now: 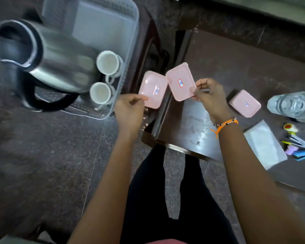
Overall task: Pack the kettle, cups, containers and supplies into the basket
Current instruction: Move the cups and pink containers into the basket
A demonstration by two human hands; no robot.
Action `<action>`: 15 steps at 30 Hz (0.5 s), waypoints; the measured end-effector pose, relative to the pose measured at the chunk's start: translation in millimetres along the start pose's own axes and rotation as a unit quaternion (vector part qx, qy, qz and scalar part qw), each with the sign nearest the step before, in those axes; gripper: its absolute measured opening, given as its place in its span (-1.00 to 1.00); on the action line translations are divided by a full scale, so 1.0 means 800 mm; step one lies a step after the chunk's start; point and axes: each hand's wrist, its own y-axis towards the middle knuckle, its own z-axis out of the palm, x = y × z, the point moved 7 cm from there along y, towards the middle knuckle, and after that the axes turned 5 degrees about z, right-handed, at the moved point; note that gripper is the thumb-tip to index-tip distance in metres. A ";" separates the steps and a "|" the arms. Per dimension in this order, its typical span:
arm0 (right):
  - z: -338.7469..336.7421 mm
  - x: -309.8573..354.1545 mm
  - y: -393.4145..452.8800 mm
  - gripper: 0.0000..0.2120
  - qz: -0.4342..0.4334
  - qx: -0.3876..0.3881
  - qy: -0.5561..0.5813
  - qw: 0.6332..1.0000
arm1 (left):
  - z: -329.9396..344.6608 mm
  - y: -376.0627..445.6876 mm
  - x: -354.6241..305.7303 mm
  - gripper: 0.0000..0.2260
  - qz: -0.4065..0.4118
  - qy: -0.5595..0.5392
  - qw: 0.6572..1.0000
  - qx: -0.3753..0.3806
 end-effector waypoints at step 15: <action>0.154 0.116 -0.002 -0.85 -0.003 0.040 0.146 0.989 | -0.053 0.201 -0.085 -0.79 0.055 0.124 0.991 -0.020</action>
